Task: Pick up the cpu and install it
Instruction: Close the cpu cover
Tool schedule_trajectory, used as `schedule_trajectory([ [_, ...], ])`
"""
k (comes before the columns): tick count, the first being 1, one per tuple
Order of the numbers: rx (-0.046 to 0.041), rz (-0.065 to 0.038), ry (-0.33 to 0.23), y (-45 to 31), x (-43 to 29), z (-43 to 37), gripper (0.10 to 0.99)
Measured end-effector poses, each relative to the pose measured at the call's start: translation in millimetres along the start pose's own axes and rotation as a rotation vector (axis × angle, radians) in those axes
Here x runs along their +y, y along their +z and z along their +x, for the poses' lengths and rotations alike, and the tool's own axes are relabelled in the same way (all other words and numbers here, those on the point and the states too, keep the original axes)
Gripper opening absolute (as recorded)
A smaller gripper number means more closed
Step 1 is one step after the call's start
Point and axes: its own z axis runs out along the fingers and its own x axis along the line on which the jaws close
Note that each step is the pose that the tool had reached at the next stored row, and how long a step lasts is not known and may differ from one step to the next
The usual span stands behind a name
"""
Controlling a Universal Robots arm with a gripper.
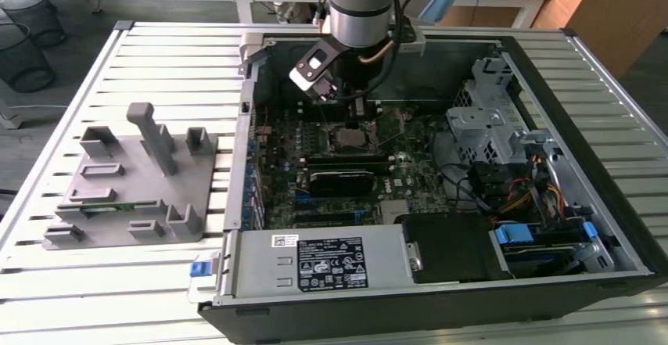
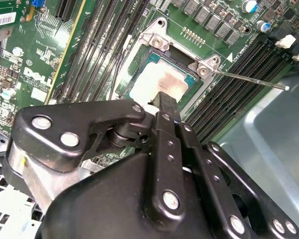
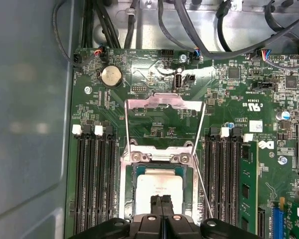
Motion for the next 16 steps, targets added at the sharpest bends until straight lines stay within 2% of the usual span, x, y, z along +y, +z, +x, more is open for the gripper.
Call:
schedule_trajectory([
  [8, -0.0001, 0.002, 0.0, -6.0, 0.3, 0.1, 0.106],
  [16, 0.0, 0.004, 0.0, -22.0, 1.0, 0.4, 0.106],
])
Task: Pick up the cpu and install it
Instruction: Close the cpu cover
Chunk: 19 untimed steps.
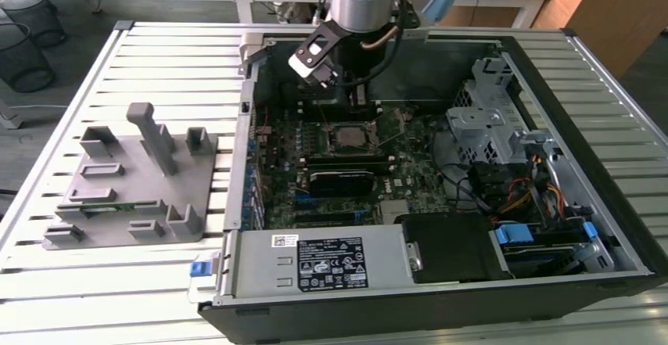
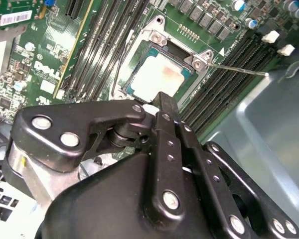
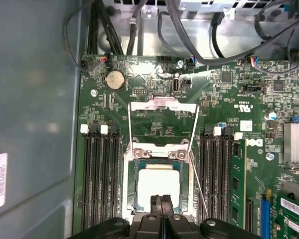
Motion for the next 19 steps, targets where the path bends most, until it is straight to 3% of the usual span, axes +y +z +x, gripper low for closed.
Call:
schedule_trajectory([
  [13, -0.0001, 0.0, 0.0, -1.4, -0.1, -7.8, 0.106],
  [19, 0.0001, 0.001, 0.0, -8.5, 0.2, -7.7, 0.106],
])
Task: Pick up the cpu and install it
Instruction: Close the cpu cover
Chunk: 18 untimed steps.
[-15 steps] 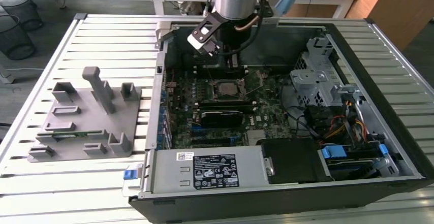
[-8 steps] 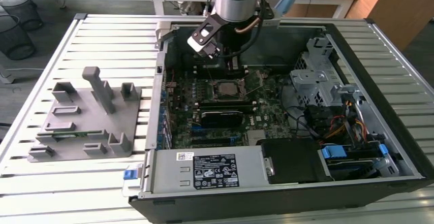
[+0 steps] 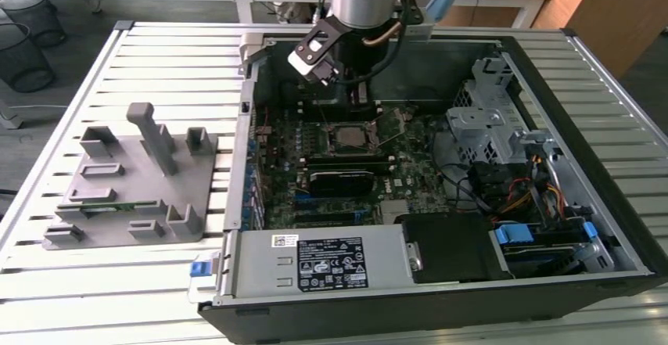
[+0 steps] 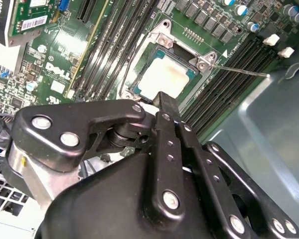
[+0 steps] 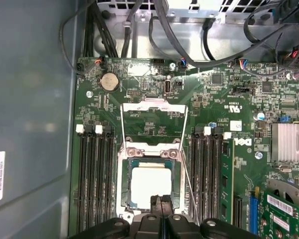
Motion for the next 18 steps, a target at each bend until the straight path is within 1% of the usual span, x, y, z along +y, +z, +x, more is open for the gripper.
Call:
schedule_trajectory([
  [4, 0.0001, 0.0, 0.0, -1.5, 1.4, 0.0, 0.106],
  [9, 0.0026, 0.002, 0.0, -1.1, 12.7, -0.2, 0.106],
  [11, 0.0027, 0.003, 0.0, -1.0, 15.9, -0.3, 0.106],
  [13, 0.0023, 0.004, 0.0, -2.5, 17.1, -0.3, 0.106],
  [16, 0.0026, 0.004, 0.0, -8.1, 17.5, -0.2, 0.106],
  [18, 0.0028, 0.004, 0.0, -8.7, 18.3, -0.2, 0.106],
])
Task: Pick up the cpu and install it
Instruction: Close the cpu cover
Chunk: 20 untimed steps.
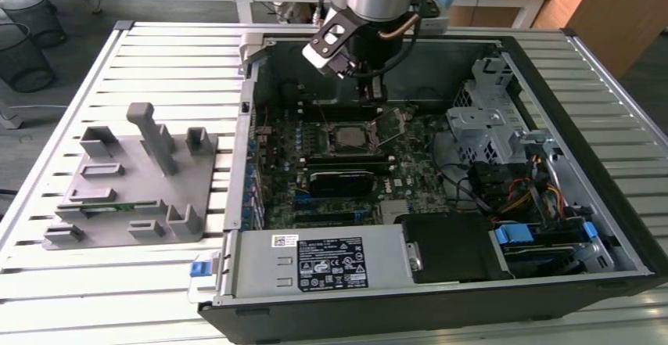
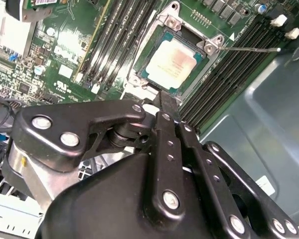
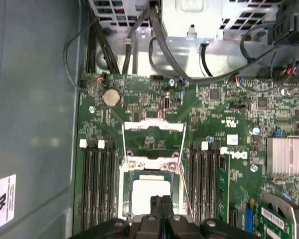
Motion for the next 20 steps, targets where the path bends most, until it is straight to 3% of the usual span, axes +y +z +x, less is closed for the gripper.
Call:
schedule_trajectory([
  [12, -0.0001, 0.002, -0.003, 0.7, 20.7, -0.5, 0.106],
  [20, 0.0016, 0.003, -0.045, 1.4, 31.4, -0.6, 0.106],
])
